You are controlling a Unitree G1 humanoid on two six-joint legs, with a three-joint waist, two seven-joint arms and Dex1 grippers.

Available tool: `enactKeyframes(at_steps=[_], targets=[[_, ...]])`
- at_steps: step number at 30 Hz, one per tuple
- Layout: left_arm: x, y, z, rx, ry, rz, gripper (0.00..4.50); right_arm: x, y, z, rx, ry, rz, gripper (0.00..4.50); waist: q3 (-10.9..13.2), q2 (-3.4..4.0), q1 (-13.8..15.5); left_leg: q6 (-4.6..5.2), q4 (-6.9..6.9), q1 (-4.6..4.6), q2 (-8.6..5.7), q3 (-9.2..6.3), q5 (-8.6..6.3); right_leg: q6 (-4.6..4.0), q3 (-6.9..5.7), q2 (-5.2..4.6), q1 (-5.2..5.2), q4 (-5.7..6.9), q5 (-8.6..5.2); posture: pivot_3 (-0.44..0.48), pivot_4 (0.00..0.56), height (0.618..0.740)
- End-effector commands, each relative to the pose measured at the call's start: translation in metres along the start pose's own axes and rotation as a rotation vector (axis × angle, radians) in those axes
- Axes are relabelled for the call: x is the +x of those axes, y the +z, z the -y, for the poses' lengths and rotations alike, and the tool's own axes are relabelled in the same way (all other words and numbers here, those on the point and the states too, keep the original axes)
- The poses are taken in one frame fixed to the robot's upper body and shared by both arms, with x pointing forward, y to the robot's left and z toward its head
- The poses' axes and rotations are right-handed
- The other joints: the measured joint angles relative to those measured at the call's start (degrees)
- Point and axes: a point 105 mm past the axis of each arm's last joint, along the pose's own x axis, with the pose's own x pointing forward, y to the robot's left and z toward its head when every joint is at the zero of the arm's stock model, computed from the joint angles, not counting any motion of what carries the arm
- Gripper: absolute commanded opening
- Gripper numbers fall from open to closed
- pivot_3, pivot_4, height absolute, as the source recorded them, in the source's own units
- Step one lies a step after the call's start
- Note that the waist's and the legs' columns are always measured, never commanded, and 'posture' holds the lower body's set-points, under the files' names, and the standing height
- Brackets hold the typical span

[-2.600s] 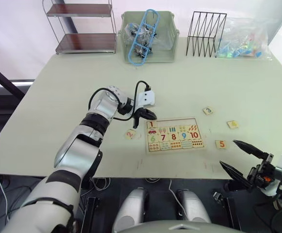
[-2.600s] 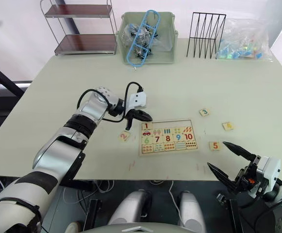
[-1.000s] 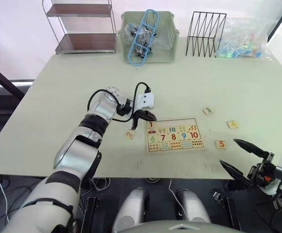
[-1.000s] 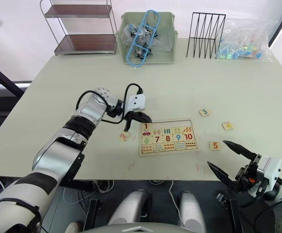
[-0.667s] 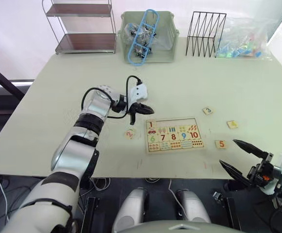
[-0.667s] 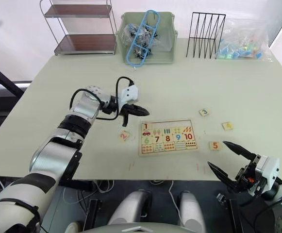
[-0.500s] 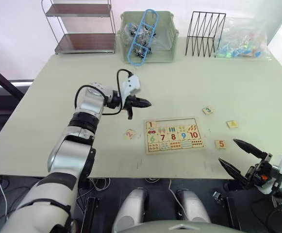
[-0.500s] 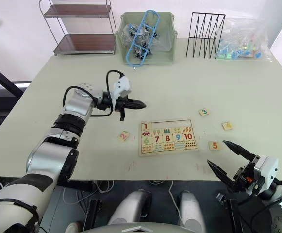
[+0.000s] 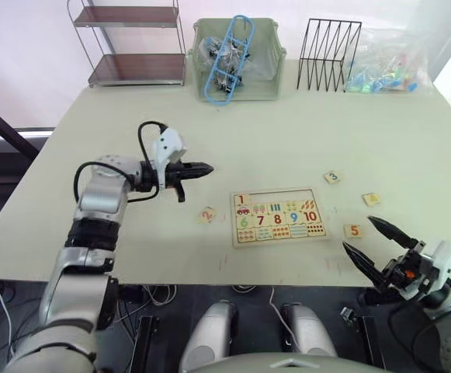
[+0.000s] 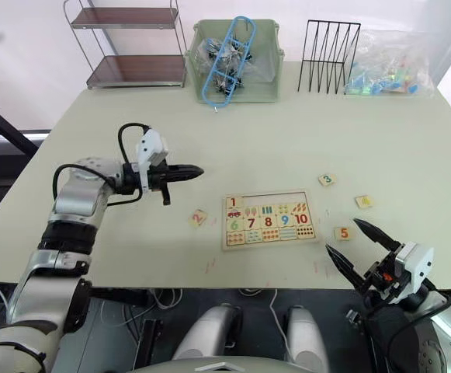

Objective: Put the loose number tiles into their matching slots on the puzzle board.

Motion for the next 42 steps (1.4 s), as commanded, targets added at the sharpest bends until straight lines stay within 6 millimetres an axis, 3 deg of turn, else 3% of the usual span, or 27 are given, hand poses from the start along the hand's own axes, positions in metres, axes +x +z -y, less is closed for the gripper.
enactKeyframes(at_steps=[1, 3, 5, 9, 12, 13, 17, 22, 29, 42], targets=[[-0.024, 0.018, -0.001, -0.079, 0.093, 0.125, 0.03, -0.002, 0.009, 0.005, -0.022, 0.013, 0.009, 4.50, 0.00, 0.00, 0.05, 0.00, 0.00, 0.00, 0.00, -0.01, 0.00, 0.00, -0.01, -0.01, 0.00, 0.00, 0.00, 0.000, 0.150, 0.739], [-0.033, 0.012, 0.003, -0.099, 0.133, 0.124, 0.03, -0.004, 0.009, 0.009, -0.030, 0.012, 0.000, 4.50, 0.00, 0.01, 0.01, 0.00, 0.00, 0.00, 0.01, -0.02, 0.00, 0.00, -0.01, -0.02, 0.00, 0.00, 0.00, 0.000, 0.150, 0.739], [-0.043, 0.005, 0.009, -0.122, 0.171, 0.126, 0.78, -0.010, 0.009, 0.013, -0.037, 0.009, -0.011, 4.50, -0.01, 0.01, 0.00, -0.01, -0.01, 0.01, 0.01, -0.01, -0.01, -0.01, 0.00, -0.02, 0.00, -0.01, 0.00, 0.000, 0.150, 0.739], [-0.060, -0.003, 0.016, -0.160, 0.238, 0.133, 2.71, -0.017, 0.011, 0.020, -0.036, -0.016, -0.013, 4.50, -0.01, 0.02, 0.13, -0.08, -0.02, 0.04, 0.03, -0.02, -0.05, -0.02, 0.03, -0.03, -0.01, -0.02, 0.00, 0.000, 0.150, 0.739], [-0.075, -0.015, 0.026, -0.159, 0.315, 0.127, 4.21, -0.038, 0.010, 0.032, -0.040, -0.055, -0.053, 4.50, -0.03, 0.04, 0.08, -0.09, -0.02, 0.04, 0.05, -0.02, -0.06, -0.04, 0.02, -0.03, 0.01, -0.05, 0.01, 0.000, 0.150, 0.739], [-0.081, -0.020, 0.030, -0.159, 0.337, 0.121, 4.36, -0.045, 0.009, 0.035, -0.038, -0.072, -0.064, 4.50, -0.04, 0.06, 0.16, -0.14, -0.02, 0.05, 0.05, 0.02, -0.10, -0.04, 0.07, -0.04, 0.00, -0.07, 0.01, 0.000, 0.150, 0.739], [-0.100, -0.034, 0.044, -0.189, 0.406, 0.115, 4.36, -0.062, 0.013, 0.045, -0.042, -0.110, -0.085, 4.50, -0.07, 0.10, 0.12, -0.18, -0.11, 0.07, 0.08, 0.02, -0.13, -0.27, 0.09, -0.06, -0.01, -0.09, -0.12, 0.000, 0.150, 0.739], [-0.107, -0.049, 0.063, -0.188, 0.449, 0.071, 4.36, -0.075, 0.014, 0.057, -0.067, -0.136, -0.123, 4.50, -0.11, 0.14, 0.12, -0.19, -0.11, 0.11, 0.17, 0.11, -0.14, -0.36, 0.06, -0.30, 0.00, -0.10, -0.16, 0.000, 0.150, 0.739], [-0.124, -0.064, 0.077, -0.204, 0.538, 0.054, 4.36, -0.077, 0.006, 0.066, -0.096, -0.175, -0.178, 4.50, -0.15, 0.20, 0.24, -0.18, -0.13, 0.09, 0.21, 0.17, -0.14, -0.43, -0.01, -0.32, 0.00, -0.12, -0.20, 0.000, 0.150, 0.739], [-0.124, -0.062, 0.079, -0.159, 0.522, 0.053, 4.36, -0.066, -0.003, 0.062, -0.052, -0.089, -0.173, 4.50, -0.18, 0.24, 0.17, -0.17, -0.11, 0.09, 0.20, 0.18, -0.13, -0.44, -0.03, -0.09, 0.02, -0.12, -0.22, 0.000, 0.150, 0.739]])
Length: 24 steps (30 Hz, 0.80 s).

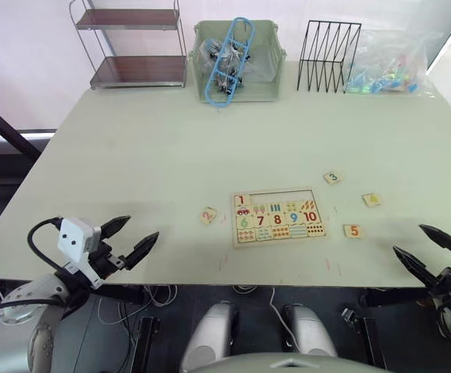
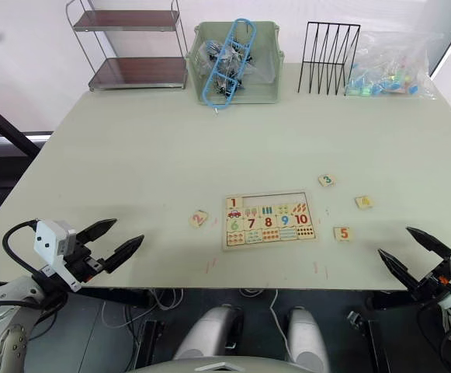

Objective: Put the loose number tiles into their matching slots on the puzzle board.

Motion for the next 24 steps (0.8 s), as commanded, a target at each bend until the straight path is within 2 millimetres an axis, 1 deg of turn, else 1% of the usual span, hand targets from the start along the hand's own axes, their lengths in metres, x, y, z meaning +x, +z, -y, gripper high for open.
enactKeyframes(at_steps=[1, 4, 10, 24], targets=[[-0.0029, 0.0094, -0.0016, 0.030, -0.003, 0.030, 4.36, -0.0012, 0.0050, 0.0018, -0.026, 0.015, 0.012, 4.50, 0.00, 0.00, -0.01, 0.00, 0.00, 0.00, 0.00, 0.00, 0.00, 0.00, 0.00, 0.00, 0.00, 0.00, 0.00, 0.000, 0.150, 0.739], [-0.0025, 0.0128, -0.0030, 0.003, -0.001, 0.049, 4.36, 0.0012, 0.0060, 0.0028, -0.027, 0.026, 0.018, 4.50, 0.00, 0.00, -0.02, 0.00, 0.00, 0.00, 0.01, 0.00, 0.00, 0.00, 0.00, 0.00, 0.00, 0.00, 0.00, 0.000, 0.150, 0.739], [-0.0014, 0.0127, -0.0026, 0.009, -0.016, 0.044, 4.36, 0.0069, 0.0078, 0.0008, -0.027, 0.055, 0.024, 4.50, 0.00, 0.01, -0.03, 0.00, 0.00, 0.00, 0.03, 0.00, 0.00, 0.00, 0.00, 0.03, -0.01, 0.00, 0.00, 0.000, 0.150, 0.739], [-0.0008, 0.0095, 0.0012, 0.014, -0.030, 0.038, 4.36, 0.0077, 0.0087, 0.0000, -0.031, 0.075, 0.028, 4.50, 0.00, 0.01, -0.04, -0.01, 0.00, 0.00, 0.03, 0.00, -0.01, -0.01, 0.01, 0.02, -0.01, 0.00, 0.00, 0.000, 0.150, 0.739]])
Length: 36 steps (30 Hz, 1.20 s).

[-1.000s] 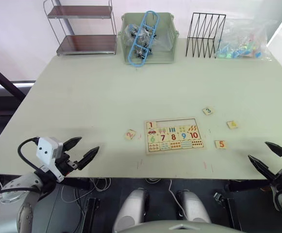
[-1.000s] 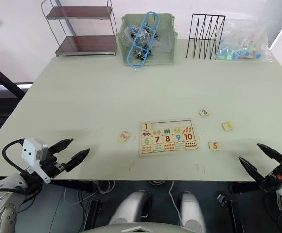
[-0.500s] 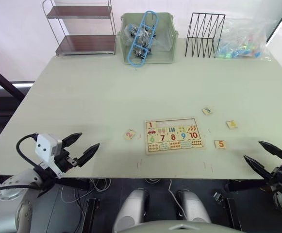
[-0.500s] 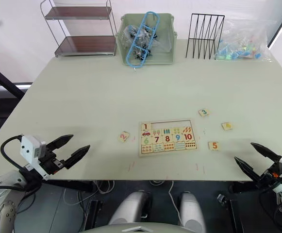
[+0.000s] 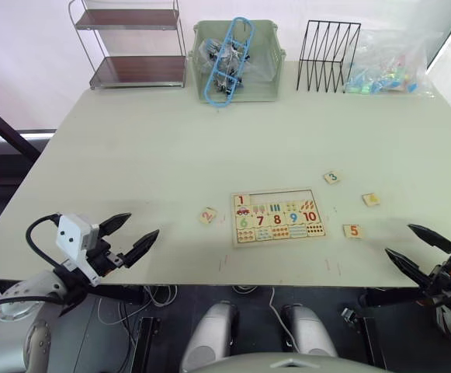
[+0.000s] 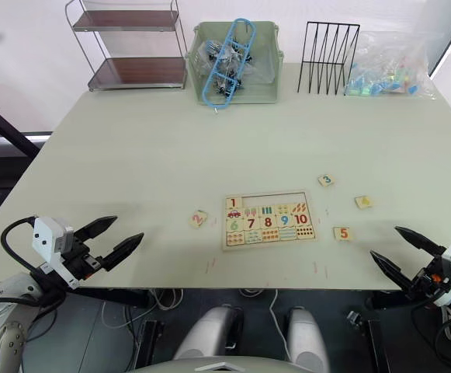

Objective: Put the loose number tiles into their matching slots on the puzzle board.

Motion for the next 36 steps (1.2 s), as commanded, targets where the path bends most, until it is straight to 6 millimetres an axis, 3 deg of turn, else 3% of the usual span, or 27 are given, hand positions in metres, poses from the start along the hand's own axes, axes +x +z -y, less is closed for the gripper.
enactKeyframes(at_steps=[1, 25, 36], targets=[[-0.001, 0.007, 0.001, 0.033, -0.013, 0.021, 4.36, -0.001, 0.008, 0.003, -0.034, 0.004, 0.012, 4.50, 0.00, 0.00, 0.01, 0.00, 0.00, 0.00, 0.00, 0.00, 0.00, 0.00, 0.00, 0.00, 0.00, 0.00, 0.00, 0.000, 0.150, 0.739], [-0.002, -0.006, 0.011, 0.063, -0.062, -0.027, 4.36, 0.001, 0.011, 0.001, -0.052, 0.044, 0.020, 4.50, 0.00, 0.00, 0.02, 0.00, -0.01, -0.02, 0.01, -0.02, -0.01, -0.01, -0.02, -0.22, -0.01, -0.01, -0.01, 0.000, 0.150, 0.739], [0.028, 0.008, 0.033, 0.075, -0.173, 0.003, 4.36, -0.009, 0.026, -0.028, -0.049, 0.255, 0.036, 4.50, 0.01, 0.02, 0.06, 0.00, -0.01, -0.03, 0.01, -0.03, -0.01, -0.01, -0.05, -0.18, 0.00, -0.02, -0.02, 0.000, 0.150, 0.739]])
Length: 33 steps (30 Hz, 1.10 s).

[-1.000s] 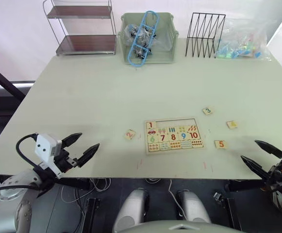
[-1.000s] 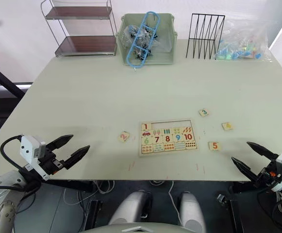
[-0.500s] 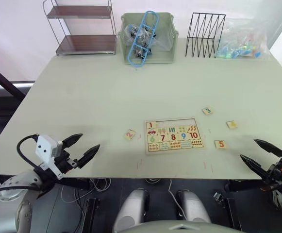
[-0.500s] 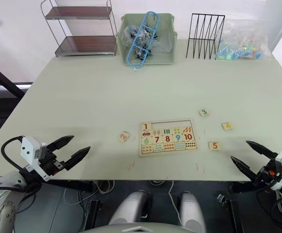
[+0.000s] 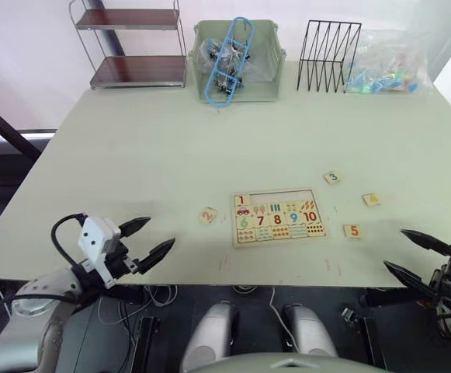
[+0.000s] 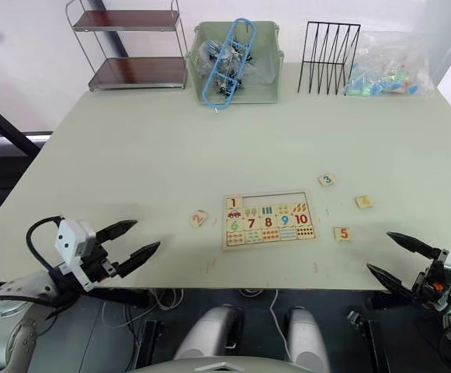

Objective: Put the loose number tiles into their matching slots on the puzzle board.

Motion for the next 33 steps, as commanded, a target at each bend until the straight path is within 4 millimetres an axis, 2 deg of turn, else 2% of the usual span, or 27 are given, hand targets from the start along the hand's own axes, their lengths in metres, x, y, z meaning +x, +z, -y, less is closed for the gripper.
enactKeyframes(at_steps=[1, 7, 12, 17, 21, 33], targets=[[0.013, 0.014, 0.007, 0.027, -0.026, 0.030, 4.36, -0.003, 0.015, -0.009, -0.027, 0.069, 0.023, 4.50, 0.00, 0.00, -0.01, 0.00, 0.00, 0.00, 0.00, 0.00, 0.00, 0.00, 0.01, -0.01, 0.00, 0.00, 0.00, 0.000, 0.150, 0.739], [0.031, 0.021, 0.015, 0.023, -0.076, 0.017, 4.36, 0.002, 0.018, -0.020, -0.031, 0.102, 0.038, 4.50, 0.00, 0.00, -0.01, 0.00, 0.00, 0.00, 0.00, -0.01, 0.00, 0.01, -0.01, 0.13, 0.00, 0.00, 0.00, 0.000, 0.150, 0.739], [0.050, 0.025, 0.016, 0.006, -0.030, -0.002, 4.36, 0.007, 0.021, -0.028, -0.045, 0.111, 0.058, 4.50, 0.00, 0.00, 0.08, 0.00, 0.00, -0.01, 0.00, -0.03, 0.00, 0.01, -0.01, 0.18, 0.00, 0.00, 0.00, 0.000, 0.150, 0.739], [0.064, 0.026, 0.030, -0.026, -0.020, -0.034, 4.36, 0.013, 0.024, -0.036, -0.052, 0.109, 0.080, 4.50, 0.01, 0.00, 0.07, 0.00, 0.00, -0.01, -0.01, -0.03, 0.00, 0.02, 0.00, 0.17, 0.00, 0.00, 0.01, 0.000, 0.150, 0.739], [0.074, 0.026, 0.025, -0.020, 0.037, -0.087, 4.36, 0.017, 0.024, -0.041, -0.056, 0.098, 0.102, 4.50, 0.01, 0.00, 0.08, -0.01, 0.00, -0.01, 0.00, -0.06, 0.00, 0.01, -0.01, 0.21, 0.00, 0.00, 0.01, 0.000, 0.150, 0.739], [0.081, 0.016, 0.019, -0.001, 0.035, -0.191, 4.36, 0.029, 0.034, -0.047, -0.068, 0.090, 0.129, 4.50, 0.01, 0.00, 0.05, -0.02, -0.01, -0.02, 0.00, -0.07, 0.00, 0.01, -0.01, 0.26, -0.02, 0.00, 0.00, 0.000, 0.150, 0.739]])
